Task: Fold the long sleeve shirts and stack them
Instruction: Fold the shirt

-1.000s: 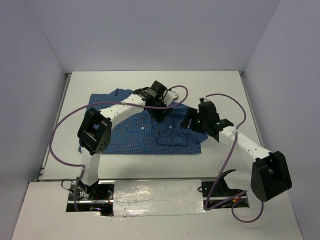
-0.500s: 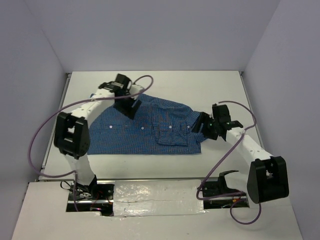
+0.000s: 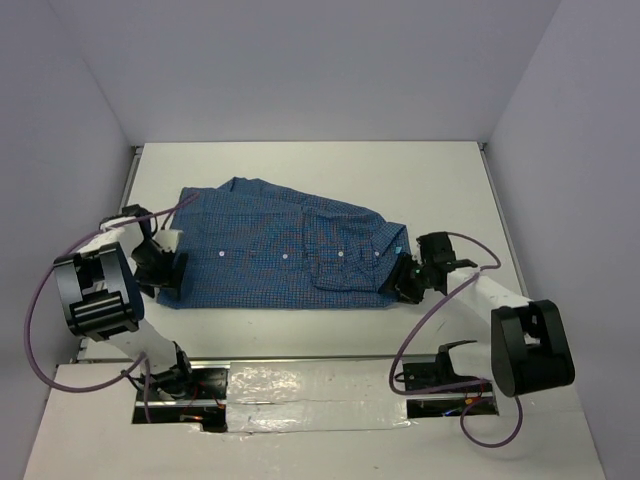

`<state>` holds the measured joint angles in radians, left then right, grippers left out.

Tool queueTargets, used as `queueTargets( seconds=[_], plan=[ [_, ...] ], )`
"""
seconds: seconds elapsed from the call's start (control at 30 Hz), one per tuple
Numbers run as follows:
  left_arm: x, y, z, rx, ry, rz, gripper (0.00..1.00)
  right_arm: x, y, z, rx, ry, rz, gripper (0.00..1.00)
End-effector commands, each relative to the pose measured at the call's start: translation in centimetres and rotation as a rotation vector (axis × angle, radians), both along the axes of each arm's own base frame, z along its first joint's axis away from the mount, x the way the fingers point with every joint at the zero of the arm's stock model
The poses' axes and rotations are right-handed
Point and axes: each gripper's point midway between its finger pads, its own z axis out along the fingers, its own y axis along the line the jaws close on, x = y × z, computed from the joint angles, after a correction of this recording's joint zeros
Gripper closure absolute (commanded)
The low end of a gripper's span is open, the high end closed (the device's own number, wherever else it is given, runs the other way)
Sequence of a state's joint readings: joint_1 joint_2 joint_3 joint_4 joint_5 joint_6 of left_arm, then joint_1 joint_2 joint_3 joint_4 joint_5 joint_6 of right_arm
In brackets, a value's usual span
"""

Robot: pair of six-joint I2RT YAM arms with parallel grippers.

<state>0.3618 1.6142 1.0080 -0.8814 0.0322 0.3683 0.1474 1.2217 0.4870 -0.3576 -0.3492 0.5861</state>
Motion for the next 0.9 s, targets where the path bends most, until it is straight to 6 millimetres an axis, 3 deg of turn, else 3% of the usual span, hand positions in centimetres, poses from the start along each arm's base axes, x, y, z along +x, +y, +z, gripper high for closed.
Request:
queueTargets(
  seconds=[0.0,0.13,0.23,0.27,0.33,0.4,0.43,0.53,0.57,0.6,0.63,0.67,0.7,0.73,0.77,0.8,0.87],
  plan=[
    [1.7,0.5,-1.1,0.018,-0.045,-0.03,0.2,0.4,0.5,-1.0,0.026,0.003,0.017,0.48],
    [0.7,1.7,-3.3,0.088,-0.01,-0.035,0.25,0.1,0.1,-0.5,0.007,-0.02,0.0,0.84],
    [-0.9,0.8,-4.3,0.047,0.037,-0.065,0.71,-0.4,-0.5,0.2,-0.02,-0.041,-0.012,0.99],
    [-1.3,0.8,-4.1,0.049,0.037,-0.089,1.0,-1.0,-0.7,0.6,-0.027,-0.039,-0.009,1.0],
    [-3.4,0.5,-4.1,0.052,0.069,-0.13,1.0,-1.7,-1.2,0.6,-0.052,-0.024,-0.013,1.0],
    [-4.1,1.0,-2.8,0.106,0.039,-0.174,1.0,-3.0,-1.4,0.9,-0.052,-0.001,-0.021,1.0],
    [-5.4,0.7,-2.6,0.101,0.068,-0.185,1.0,-3.5,-1.1,1.1,-0.032,0.006,-0.017,1.0],
    [-6.8,0.9,-1.1,0.133,0.069,-0.199,1.0,-4.1,-0.4,2.5,0.007,0.0,-0.045,1.0],
    [-7.3,0.8,-0.7,0.138,0.08,-0.194,1.0,-4.6,-0.6,2.8,0.001,0.009,-0.061,0.96],
    [-7.2,0.8,-0.2,0.144,0.064,-0.201,1.0,-4.6,-0.8,3.2,-0.005,0.004,-0.068,0.78],
    [-7.4,0.7,0.1,0.136,0.067,-0.207,0.93,-4.8,-0.9,3.4,-0.01,0.004,-0.071,0.64],
    [-7.7,0.5,0.3,0.127,0.078,-0.208,0.58,-5.0,-1.2,4.1,-0.024,-0.009,-0.08,0.4],
    [-7.3,0.6,0.8,0.132,0.069,-0.205,0.44,-4.9,-1.5,4.5,-0.036,-0.024,-0.087,0.29],
    [-7.1,0.9,1.0,0.141,0.07,-0.204,0.22,-4.6,-1.7,5.5,-0.047,-0.063,-0.09,0.2],
    [-6.9,1.0,1.4,0.143,0.072,-0.204,0.2,-4.3,-2.6,6.0,-0.096,-0.085,-0.111,0.15],
    [-6.4,1.3,1.9,0.151,0.064,-0.204,0.2,-2.7,-3.0,8.6,-0.119,-0.174,-0.107,0.07],
    [-3.4,2.2,4.2,0.176,-0.015,-0.197,0.19,-0.5,-3.5,11.7,-0.156,-0.281,-0.106,0.06]
  ],
)
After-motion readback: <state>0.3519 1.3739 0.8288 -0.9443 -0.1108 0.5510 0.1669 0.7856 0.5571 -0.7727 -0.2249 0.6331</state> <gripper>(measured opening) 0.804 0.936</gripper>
